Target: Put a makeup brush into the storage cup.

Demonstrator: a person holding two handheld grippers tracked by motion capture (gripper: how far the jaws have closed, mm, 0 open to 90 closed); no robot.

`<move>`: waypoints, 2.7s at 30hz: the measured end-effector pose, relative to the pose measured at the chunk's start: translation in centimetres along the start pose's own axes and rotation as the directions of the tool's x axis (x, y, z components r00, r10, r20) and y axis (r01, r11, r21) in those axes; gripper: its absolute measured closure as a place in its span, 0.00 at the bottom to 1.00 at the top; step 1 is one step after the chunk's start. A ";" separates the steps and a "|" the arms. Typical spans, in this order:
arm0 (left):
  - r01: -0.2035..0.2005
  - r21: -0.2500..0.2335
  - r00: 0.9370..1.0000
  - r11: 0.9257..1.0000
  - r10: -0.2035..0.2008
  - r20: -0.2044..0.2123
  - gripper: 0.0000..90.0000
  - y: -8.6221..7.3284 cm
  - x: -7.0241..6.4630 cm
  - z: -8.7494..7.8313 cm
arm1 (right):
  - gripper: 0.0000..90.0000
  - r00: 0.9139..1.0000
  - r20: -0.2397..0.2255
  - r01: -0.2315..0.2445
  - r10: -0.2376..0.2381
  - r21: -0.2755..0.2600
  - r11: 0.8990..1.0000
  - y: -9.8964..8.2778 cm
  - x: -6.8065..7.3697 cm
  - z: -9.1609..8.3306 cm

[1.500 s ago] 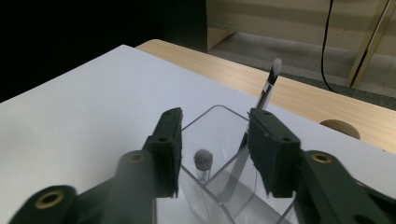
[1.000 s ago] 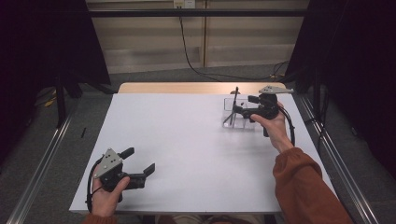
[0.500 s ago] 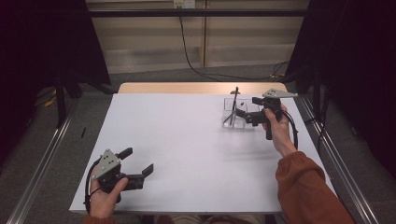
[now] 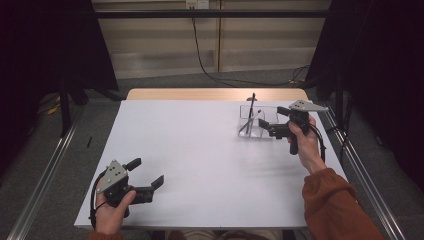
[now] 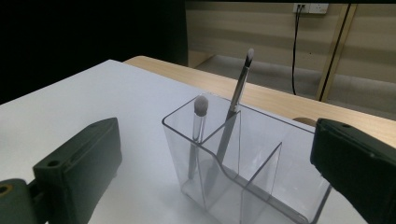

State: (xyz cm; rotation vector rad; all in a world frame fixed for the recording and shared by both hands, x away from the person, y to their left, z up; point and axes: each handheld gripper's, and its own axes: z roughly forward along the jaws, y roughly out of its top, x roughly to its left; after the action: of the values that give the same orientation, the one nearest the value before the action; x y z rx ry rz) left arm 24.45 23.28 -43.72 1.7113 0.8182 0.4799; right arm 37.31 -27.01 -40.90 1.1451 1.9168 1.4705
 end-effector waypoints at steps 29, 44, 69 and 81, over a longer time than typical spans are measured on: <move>-0.029 0.001 1.000 1.000 0.029 -0.002 0.03 0.1 0.1 -0.2 | 0.02 0.999 0.033 0.007 -0.005 -0.057 0.998 -1.8 0.8 -5.9; -0.035 -0.008 0.999 0.999 0.035 -0.021 0.03 0.1 0.1 -0.5 | 0.02 1.000 0.022 -0.001 0.002 -0.058 0.998 -3.8 2.0 -8.5; -0.007 -0.033 0.999 0.999 0.005 -0.043 0.03 -0.1 0.0 -1.1 | 0.01 0.998 0.051 -0.024 0.027 -0.058 0.998 -6.9 3.3 -12.9; 0.000 -0.026 0.998 1.000 -0.001 -0.059 0.03 -0.4 0.1 -2.0 | 0.01 0.997 0.073 -0.019 0.024 -0.065 0.998 -8.3 3.7 -14.6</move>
State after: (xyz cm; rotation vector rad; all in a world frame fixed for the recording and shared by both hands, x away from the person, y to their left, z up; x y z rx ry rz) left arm 23.01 24.76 -43.52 1.6795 0.8509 0.5408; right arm 21.26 -32.70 -43.53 1.1778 1.8002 1.4689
